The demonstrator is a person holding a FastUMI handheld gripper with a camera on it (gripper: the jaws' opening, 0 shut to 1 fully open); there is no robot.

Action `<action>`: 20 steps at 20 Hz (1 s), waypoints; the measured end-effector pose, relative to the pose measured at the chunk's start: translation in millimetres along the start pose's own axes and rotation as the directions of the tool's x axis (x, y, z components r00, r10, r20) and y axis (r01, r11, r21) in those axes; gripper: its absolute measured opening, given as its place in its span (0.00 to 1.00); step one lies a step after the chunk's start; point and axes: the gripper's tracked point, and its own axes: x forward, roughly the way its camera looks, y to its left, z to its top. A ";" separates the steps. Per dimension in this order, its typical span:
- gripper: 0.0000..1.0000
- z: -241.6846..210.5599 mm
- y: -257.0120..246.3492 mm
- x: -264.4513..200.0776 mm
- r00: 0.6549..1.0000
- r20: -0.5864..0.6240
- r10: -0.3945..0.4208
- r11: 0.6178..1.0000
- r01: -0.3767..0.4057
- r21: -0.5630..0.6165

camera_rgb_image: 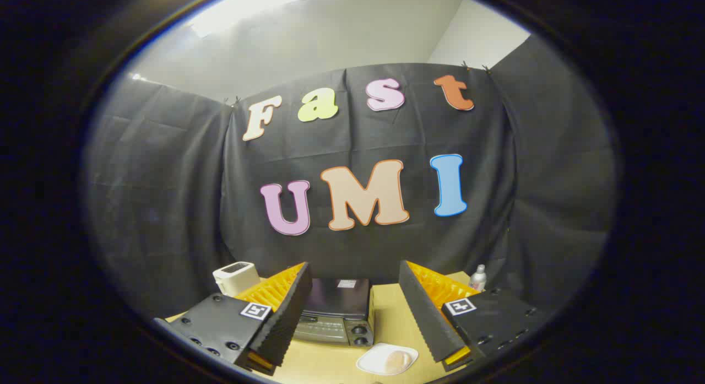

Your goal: Open the toaster oven, put the food inside, and close the toaster oven door.

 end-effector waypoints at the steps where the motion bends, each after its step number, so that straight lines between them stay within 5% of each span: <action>1: 0.98 0.6 1.4 -0.2 1.000 0.000 0.000 1.000 0.000 -0.003; 20: 0.98 8.4 2.3 -11.4 0.998 0.047 -0.039 0.994 0.043 -0.099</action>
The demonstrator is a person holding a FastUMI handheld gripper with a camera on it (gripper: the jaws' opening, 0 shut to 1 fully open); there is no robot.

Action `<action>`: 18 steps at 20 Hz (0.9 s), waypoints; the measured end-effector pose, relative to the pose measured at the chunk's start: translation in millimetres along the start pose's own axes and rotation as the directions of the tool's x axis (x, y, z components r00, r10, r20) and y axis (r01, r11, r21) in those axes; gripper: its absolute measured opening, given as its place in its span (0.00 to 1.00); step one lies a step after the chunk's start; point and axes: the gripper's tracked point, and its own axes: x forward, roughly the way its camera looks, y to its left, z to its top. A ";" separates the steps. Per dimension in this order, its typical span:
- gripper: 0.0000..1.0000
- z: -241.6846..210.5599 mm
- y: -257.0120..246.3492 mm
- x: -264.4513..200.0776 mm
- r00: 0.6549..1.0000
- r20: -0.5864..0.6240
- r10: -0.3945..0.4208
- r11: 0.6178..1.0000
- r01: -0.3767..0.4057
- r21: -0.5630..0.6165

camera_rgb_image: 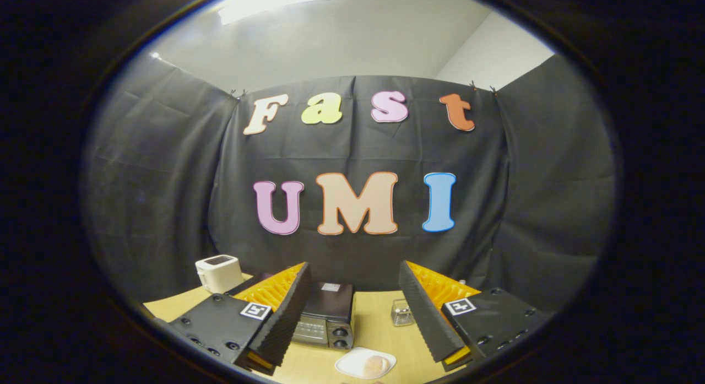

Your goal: Open the toaster oven, put the food inside, and close the toaster oven door.

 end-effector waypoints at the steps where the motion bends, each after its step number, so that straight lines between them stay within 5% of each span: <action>1: 0.98 -0.7 2.0 -0.5 1.000 -0.003 0.005 1.000 -0.005 0.003; 8: 0.98 -14.2 23.9 -2.0 0.999 -0.001 0.035 0.999 -0.035 0.001; 18: 0.98 -90.2 110.8 9.6 0.986 -0.030 0.166 0.983 -0.162 0.087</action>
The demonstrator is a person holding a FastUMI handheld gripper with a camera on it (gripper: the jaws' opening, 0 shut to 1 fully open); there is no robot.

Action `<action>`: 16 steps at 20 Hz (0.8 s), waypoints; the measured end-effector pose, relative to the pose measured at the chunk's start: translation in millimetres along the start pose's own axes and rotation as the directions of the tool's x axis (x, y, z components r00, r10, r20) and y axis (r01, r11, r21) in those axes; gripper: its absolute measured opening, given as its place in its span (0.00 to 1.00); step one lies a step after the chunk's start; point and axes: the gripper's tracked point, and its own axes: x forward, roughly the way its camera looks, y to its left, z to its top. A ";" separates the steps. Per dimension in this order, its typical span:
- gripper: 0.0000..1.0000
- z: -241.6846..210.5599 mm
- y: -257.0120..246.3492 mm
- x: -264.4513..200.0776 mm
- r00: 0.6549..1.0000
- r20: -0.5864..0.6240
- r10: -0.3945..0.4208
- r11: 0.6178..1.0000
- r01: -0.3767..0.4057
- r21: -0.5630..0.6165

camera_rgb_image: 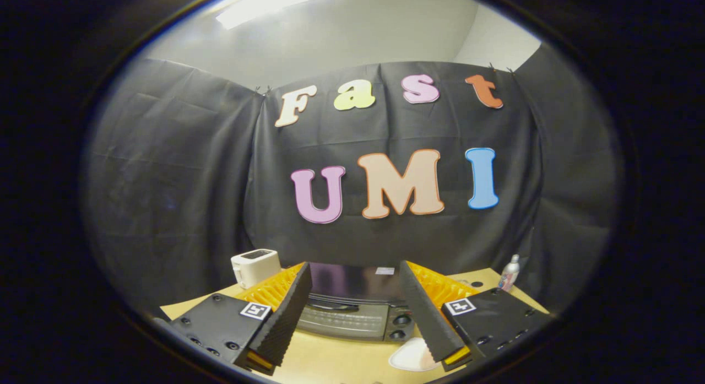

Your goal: Open the toaster oven, put the food inside, and close the toaster oven door.

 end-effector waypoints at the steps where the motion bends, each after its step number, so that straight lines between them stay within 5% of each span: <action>1: 0.98 -10.6 7.4 4.5 1.000 -0.009 0.009 1.000 -0.009 0.012; 7: 0.98 -69.7 36.4 40.3 0.997 -0.066 0.025 0.999 -0.023 0.041; 16: 0.98 -113.6 41.4 99.9 0.997 -0.046 -0.066 0.997 0.063 -0.050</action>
